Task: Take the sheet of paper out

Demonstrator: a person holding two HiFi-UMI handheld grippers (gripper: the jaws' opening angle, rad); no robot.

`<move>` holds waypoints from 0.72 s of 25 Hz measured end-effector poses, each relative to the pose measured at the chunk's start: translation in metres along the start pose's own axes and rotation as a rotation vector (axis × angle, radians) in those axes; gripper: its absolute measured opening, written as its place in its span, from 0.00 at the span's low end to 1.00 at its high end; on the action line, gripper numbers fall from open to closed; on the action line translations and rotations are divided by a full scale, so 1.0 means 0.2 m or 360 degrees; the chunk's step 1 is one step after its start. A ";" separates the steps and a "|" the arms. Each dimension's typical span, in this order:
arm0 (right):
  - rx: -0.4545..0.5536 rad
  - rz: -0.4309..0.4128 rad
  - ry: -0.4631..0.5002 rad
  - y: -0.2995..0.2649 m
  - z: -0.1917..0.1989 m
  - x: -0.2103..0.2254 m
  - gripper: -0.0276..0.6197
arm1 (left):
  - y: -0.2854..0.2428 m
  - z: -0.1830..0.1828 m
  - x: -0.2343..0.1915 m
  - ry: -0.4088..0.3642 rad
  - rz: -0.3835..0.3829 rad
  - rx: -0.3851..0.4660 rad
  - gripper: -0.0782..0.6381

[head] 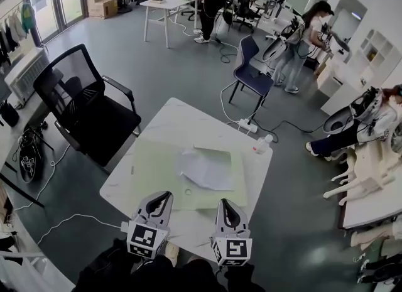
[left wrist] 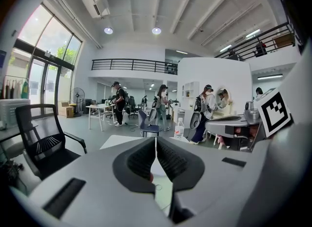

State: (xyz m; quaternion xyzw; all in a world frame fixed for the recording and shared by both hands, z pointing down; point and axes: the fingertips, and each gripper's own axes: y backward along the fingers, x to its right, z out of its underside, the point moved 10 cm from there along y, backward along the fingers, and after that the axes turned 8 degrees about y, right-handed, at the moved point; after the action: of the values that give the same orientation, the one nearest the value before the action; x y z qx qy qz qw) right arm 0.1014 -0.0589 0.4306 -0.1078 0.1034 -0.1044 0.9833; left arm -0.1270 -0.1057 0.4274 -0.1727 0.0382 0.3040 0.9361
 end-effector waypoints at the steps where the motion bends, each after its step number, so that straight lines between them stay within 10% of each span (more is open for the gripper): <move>1: -0.0011 -0.0006 0.0004 -0.02 0.01 0.00 0.07 | -0.02 0.00 -0.02 0.0010 0.0000 -0.0005 0.15; 18: -0.0189 -0.0329 -0.0023 -0.51 0.25 0.08 0.07 | -0.31 0.17 -0.15 0.0182 -0.0253 -0.0165 0.15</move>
State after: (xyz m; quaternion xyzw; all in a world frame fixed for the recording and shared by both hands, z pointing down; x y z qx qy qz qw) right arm 0.1096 -0.1494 0.4993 -0.1767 0.0908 -0.1982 0.9598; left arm -0.1155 -0.1575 0.4822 -0.2404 0.0618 0.2199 0.9434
